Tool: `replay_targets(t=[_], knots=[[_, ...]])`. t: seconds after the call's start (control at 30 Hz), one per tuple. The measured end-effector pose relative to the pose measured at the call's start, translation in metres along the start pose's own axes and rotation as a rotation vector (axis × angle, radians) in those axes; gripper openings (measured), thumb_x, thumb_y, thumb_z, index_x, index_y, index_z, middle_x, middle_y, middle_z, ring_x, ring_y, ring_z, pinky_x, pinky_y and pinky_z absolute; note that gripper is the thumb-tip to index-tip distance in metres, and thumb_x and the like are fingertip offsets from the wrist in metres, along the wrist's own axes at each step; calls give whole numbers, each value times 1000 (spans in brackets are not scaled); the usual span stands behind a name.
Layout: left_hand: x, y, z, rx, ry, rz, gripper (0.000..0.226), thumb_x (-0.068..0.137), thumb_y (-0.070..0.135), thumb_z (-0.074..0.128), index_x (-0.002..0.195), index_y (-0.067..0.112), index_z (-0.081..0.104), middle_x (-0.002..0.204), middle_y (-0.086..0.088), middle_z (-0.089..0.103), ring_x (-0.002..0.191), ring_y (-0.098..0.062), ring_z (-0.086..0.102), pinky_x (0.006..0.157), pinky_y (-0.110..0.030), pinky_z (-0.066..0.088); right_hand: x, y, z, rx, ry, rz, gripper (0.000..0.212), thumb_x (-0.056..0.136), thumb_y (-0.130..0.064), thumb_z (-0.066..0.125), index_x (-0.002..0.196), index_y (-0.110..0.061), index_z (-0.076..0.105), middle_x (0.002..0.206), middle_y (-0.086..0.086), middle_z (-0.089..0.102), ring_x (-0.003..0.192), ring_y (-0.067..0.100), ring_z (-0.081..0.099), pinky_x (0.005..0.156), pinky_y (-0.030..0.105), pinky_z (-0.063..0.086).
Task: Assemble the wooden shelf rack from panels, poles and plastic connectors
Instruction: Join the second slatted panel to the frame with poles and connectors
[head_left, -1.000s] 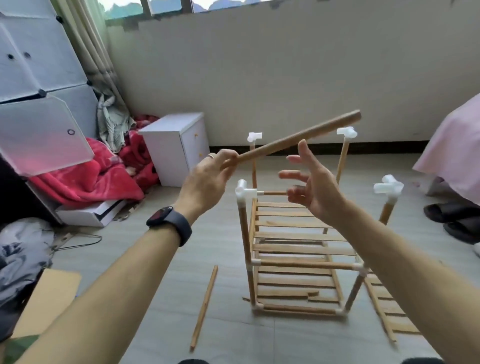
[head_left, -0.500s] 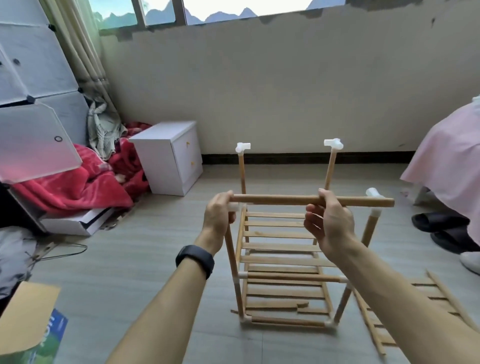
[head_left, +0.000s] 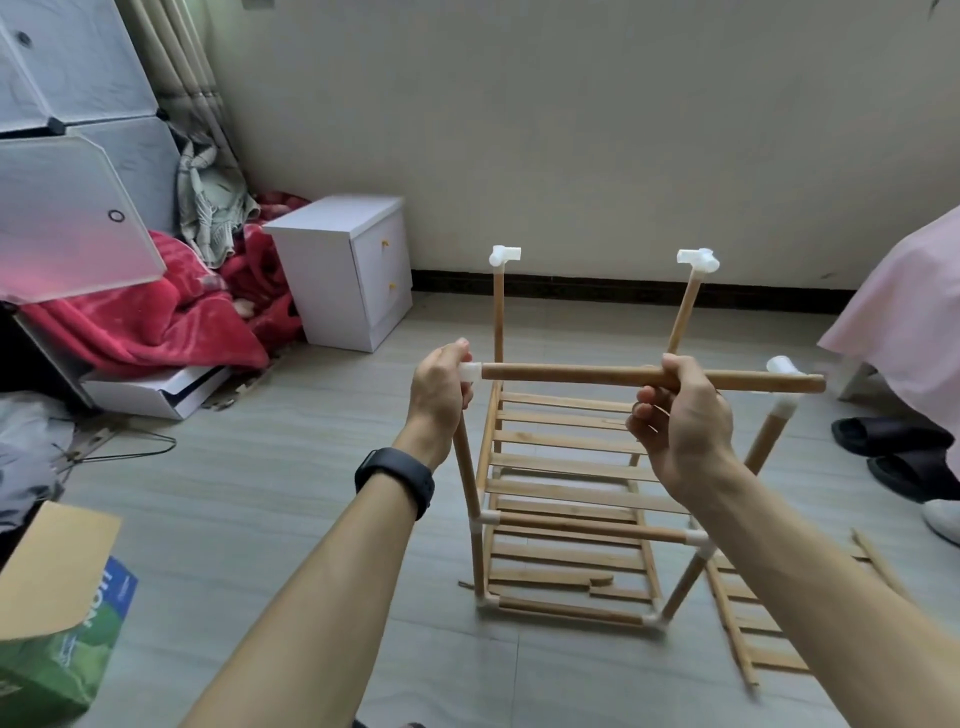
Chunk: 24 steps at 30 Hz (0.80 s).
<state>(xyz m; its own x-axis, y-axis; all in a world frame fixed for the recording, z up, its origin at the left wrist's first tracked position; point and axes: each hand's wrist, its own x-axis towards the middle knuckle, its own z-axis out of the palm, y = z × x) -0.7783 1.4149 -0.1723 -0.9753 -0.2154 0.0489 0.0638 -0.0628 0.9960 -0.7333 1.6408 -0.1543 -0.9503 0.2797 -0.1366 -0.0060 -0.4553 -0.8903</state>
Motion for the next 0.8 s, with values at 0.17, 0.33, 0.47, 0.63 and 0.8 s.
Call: replay_targets(t=[0.17, 0.33, 0.47, 0.63, 0.8], knots=[[0, 0, 1, 0, -4, 10, 28, 104, 35, 43, 85, 17, 53, 55, 10, 45, 50, -6, 43, 52, -22, 39, -8, -1, 4, 26, -33, -54, 27, 100, -30, 55, 78, -16, 61, 58, -1, 55, 51, 10, 54, 52, 23, 48], [-1, 3, -1, -5, -50, 4, 29, 105, 32, 42, 83, 17, 52, 53, 10, 45, 47, -5, 43, 49, -20, 39, -10, 4, 4, -8, -67, 15, 27, 100, -34, 57, 82, -15, 63, 61, -1, 60, 54, 10, 59, 54, 25, 53], [-2, 2, 1, 14, -44, -1, 28, 105, 32, 42, 83, 19, 53, 61, 5, 44, 49, -5, 43, 49, -19, 40, -6, 5, 6, -5, -81, 74, 28, 100, -34, 61, 80, -14, 65, 63, 0, 62, 55, 12, 61, 56, 28, 54], [0, 2, 0, 37, -21, 12, 29, 106, 30, 41, 83, 17, 51, 63, 2, 44, 52, -9, 43, 53, -24, 39, -7, 7, 14, -15, -93, 62, 28, 101, -31, 61, 81, -13, 65, 63, 1, 62, 56, 15, 62, 55, 28, 55], [-5, 10, 8, 286, 79, 45, 25, 106, 34, 42, 99, 14, 55, 84, -5, 58, 78, -22, 57, 69, -36, 48, -7, -5, -1, -46, -196, 139, 31, 101, -38, 60, 90, -10, 66, 77, 7, 69, 68, 19, 68, 65, 33, 55]])
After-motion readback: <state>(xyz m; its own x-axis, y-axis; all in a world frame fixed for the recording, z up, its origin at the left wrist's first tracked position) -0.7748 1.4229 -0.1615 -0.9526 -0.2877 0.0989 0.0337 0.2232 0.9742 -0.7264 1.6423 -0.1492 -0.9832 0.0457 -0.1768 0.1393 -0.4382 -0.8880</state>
